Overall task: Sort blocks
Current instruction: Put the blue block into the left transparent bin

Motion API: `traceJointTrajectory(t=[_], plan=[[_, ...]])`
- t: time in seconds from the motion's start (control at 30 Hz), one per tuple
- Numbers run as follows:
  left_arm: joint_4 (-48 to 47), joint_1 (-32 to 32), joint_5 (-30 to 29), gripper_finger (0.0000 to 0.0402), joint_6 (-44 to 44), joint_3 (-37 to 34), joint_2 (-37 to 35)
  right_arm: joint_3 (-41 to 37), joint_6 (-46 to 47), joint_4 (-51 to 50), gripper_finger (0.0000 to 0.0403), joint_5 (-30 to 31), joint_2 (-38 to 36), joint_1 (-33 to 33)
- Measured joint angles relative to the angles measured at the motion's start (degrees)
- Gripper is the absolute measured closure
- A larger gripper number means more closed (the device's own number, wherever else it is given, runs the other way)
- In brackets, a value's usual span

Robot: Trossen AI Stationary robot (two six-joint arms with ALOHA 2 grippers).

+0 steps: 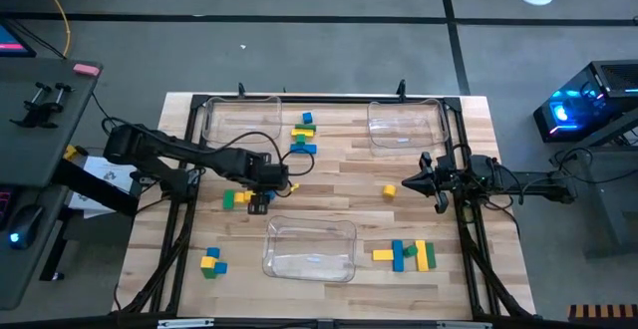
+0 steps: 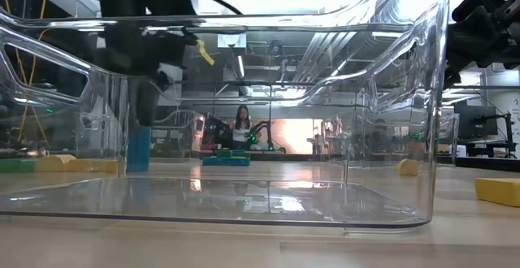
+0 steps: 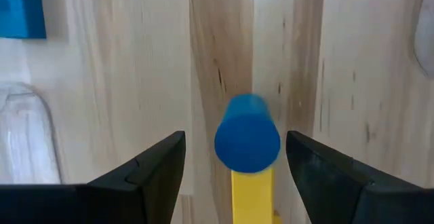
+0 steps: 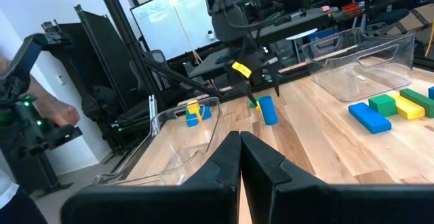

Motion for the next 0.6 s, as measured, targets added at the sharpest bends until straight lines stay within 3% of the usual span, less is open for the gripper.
traceJointTrajectory(t=[0.17,0.6], plan=[[4.5,0.3,0.1,0.0158,-0.4,-1.6,0.0,0.0,0.0,0.0,0.0398,0.0,0.0,0.0],[4.0,0.3,1.9,0.016,2.9,-1.7,2.7,0.0,0.0,0.0,0.0398,0.0,0.0,0.0]])
